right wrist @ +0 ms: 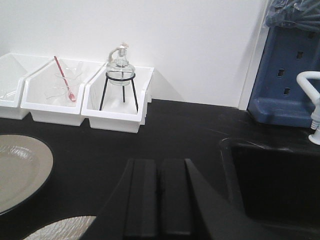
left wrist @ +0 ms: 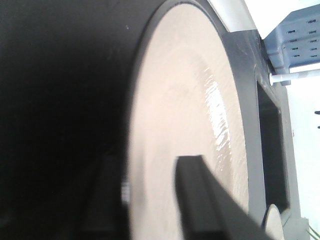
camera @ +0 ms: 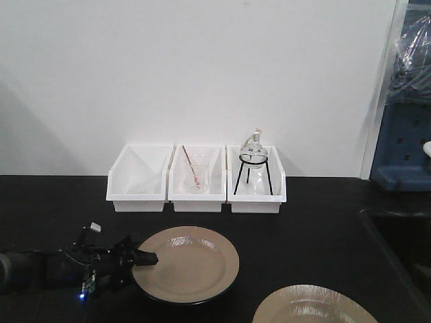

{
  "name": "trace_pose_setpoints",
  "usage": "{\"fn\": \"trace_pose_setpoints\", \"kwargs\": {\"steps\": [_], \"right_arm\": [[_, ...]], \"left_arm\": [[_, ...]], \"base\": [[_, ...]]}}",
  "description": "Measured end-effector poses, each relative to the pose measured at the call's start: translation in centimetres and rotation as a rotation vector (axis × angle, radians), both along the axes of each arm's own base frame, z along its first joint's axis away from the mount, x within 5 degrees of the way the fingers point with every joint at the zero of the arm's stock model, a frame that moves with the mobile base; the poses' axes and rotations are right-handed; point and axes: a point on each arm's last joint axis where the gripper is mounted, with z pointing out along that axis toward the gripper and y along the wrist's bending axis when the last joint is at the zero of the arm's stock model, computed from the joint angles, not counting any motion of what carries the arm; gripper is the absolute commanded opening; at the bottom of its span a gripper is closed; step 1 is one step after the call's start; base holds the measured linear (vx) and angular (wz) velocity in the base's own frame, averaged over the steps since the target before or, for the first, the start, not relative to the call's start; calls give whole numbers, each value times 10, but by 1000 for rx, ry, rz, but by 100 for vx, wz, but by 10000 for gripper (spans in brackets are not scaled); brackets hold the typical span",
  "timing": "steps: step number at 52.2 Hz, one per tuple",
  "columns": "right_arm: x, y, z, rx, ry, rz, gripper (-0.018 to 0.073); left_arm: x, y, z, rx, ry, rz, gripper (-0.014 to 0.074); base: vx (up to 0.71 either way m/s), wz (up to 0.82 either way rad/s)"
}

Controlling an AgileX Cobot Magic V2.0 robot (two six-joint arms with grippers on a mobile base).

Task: Arrange circular plates on left workspace
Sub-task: 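Grip the plate rim with the left gripper and slide it toward the middle, then open the left gripper and pull it back from the plate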

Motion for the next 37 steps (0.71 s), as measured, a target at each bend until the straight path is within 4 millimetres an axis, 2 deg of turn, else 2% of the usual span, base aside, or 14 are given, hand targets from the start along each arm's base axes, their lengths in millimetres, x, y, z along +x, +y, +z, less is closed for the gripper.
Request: {"fn": "trace_pose_setpoints", "kwargs": {"steps": [5, 13, 24, 31, 34, 37], "right_arm": [[0, 0, 0, 0, 0, 0, -4], [0, 0, 0, 0, 0, 0, -4], [0, 0, 0, 0, 0, 0, -4], [0, 0, 0, 0, 0, 0, -4], [0, 0, 0, 0, 0, 0, -4], [0, 0, 0, 0, 0, 0, -4]], "left_arm": [[0, 0, 0, 8, -11, -7, 582], [-2, 5, -1, 82, -48, -63, 586], [-7, 27, 10, 223, -97, -147, 567], [-10, 39, 29, 282, -144, -171, 496], [-11, 44, 45, 294, -179, -164, 432], [-14, 48, 65, 302, -222, -154, 319]], "base": [[0, 0], [0, 0], [0, 0], [0, 0], [0, 0], [0, 0]]}}
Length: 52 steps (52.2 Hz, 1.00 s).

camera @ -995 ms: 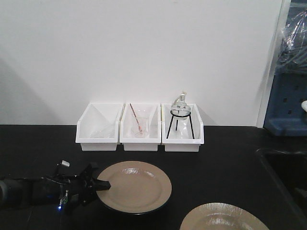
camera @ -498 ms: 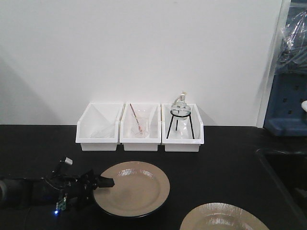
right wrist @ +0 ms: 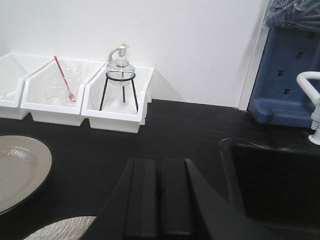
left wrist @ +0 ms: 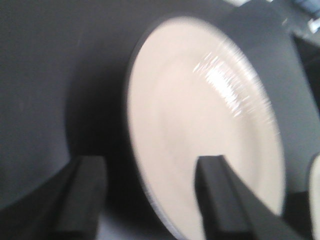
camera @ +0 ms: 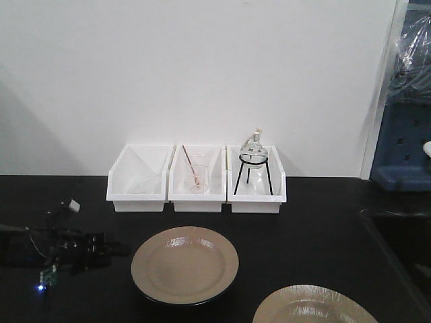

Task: Arrange circular plates on left workspace
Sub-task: 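Open the left gripper and pull it back from the plate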

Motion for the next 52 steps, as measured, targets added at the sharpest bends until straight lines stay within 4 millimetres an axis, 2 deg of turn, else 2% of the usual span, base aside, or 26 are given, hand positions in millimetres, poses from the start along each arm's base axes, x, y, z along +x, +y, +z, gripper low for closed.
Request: {"fn": "trace_pose_setpoints", "kwargs": {"steps": [1, 7, 12, 16, 21, 26, 29, 37, 41, 46, 52], "right_arm": [[0, 0, 0, 0, 0, 0, -4], [0, 0, 0, 0, 0, 0, -4], [0, 0, 0, 0, 0, 0, -4], [0, 0, 0, 0, 0, 0, -4], [0, 0, 0, 3, 0, -1, 8], [0, 0, 0, 12, 4, -2, 68], [0, 0, -2, 12, 20, -3, 130], [-1, 0, -5, 11, 58, -5, 412], [-1, 0, -6, 27, 72, -8, 483], [-1, 1, -8, 155, 156, -31, 464], [8, 1, -8, 226, 355, -58, 365]], "left_arm": [[0, 1, 2, 2, -5, 0, 288], [-13, 5, 49, 56, -113, -31, -11], [-30, 7, 81, 135, -188, -87, -5], [-51, 8, 107, 215, -252, -113, 0], [-81, 10, 119, 299, -282, -109, 0], [-114, 14, 118, 372, -297, -73, 0], [-133, 16, 109, 412, -297, -52, 0], [-175, 23, 93, 515, -331, 25, 0], [-190, 26, 86, 545, -336, 60, 0], [-205, 28, 78, 571, -334, 95, 0], [-215, 29, 72, 579, -330, 106, 0]], "base": [[0, 0], [0, 0], [0, 0], [0, 0], [0, 0], [0, 0], [0, 0], [0, 0], [0, 0], [0, 0], [0, 0]]}}
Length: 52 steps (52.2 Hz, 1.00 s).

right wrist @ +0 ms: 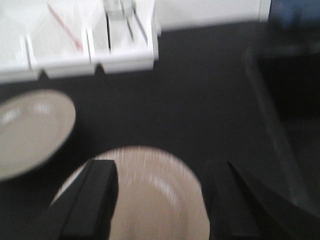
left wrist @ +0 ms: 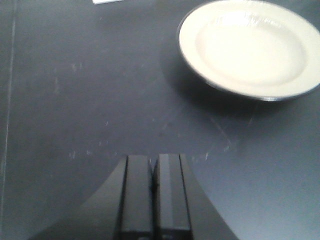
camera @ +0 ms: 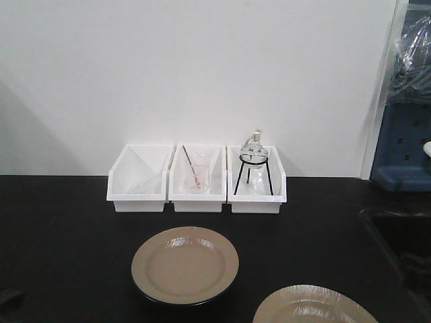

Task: Arrange circular plates on left workspace
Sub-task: 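Open the left gripper and pull it back from the plate, then move the right gripper to the rim of the other tan plate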

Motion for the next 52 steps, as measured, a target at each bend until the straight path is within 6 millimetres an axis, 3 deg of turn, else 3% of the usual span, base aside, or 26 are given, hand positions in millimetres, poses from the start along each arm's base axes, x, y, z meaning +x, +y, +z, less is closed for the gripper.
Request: {"fn": "trace_pose_setpoints", "kwargs": {"steps": [5, 14, 26, 31, 36, 42, 52], "right_arm": [[23, -5, 3, -8, 191, 12, 293], [66, -26, 2, 104, 372, 60, 176], [103, -87, -46, 414, 498, 50, 120], [110, -114, -68, 522, 506, 28, 157], [115, -127, -87, 619, 506, 59, 225], [122, -126, -109, 685, 531, 148, 361], [130, -118, -132, 624, 584, 204, 519]], "left_arm": [[-3, 0, -6, -1, 18, 1, 0], [-6, -1, -10, -3, 35, -4, 0], [-7, -2, -12, -36, 49, -4, 0], [-7, -4, -12, -51, 55, -9, 0], [-8, -5, -12, -71, 63, -17, 0], [-8, -6, -12, -85, 69, -22, 0], [-8, -7, -12, -105, 70, -21, 0]], "base": [[0, 0], [0, 0], [0, 0], [0, 0], [0, 0], [0, 0], [0, 0]]}}
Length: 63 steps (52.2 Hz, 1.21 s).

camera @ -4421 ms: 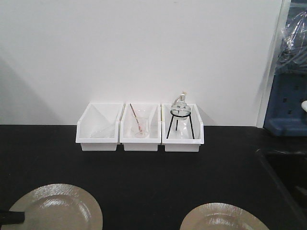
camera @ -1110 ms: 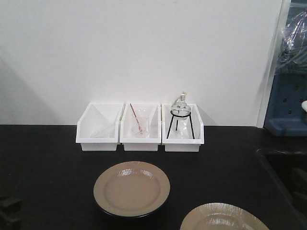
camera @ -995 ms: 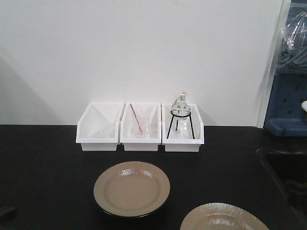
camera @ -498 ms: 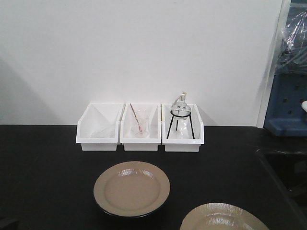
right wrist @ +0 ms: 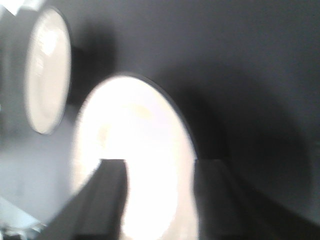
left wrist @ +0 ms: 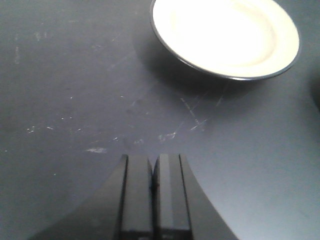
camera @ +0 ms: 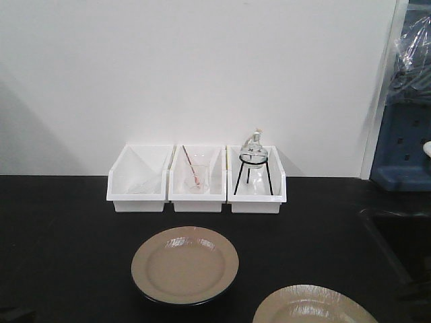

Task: Arrange circular plates on left workspace
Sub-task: 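Move the right gripper to the rim of the other tan plate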

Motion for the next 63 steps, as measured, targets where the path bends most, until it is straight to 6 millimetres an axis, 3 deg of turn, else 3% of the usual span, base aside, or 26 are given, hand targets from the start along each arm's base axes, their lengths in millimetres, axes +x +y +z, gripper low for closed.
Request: {"fn": "trace_pose_setpoints", "kwargs": {"steps": [10, 17, 29, 35, 44, 63], "right_arm": [[8, 17, -11, -45, 21, 60, 561], [13, 29, -31, -22, 79, 98, 561], [13, 31, -55, 21, 159, 117, 493], [14, 36, -57, 25, 165, 134, 359], [15, 42, -57, 29, 164, 151, -7], [15, 44, -43, 62, 141, 146, -6]], "left_arm": [[0, 0, 0, -4, 0, 1, 0], [0, 0, 0, -5, 0, 1, 0], [0, 0, 0, -5, -1, 2, 0], [0, 0, 0, -4, -2, 4, 0], [0, 0, 0, -2, -4, 7, 0], [0, 0, 0, -2, -4, 8, 0]], "base": [[0, 0], [0, 0], [0, 0], [0, 0], [0, 0], [0, 0]]}}
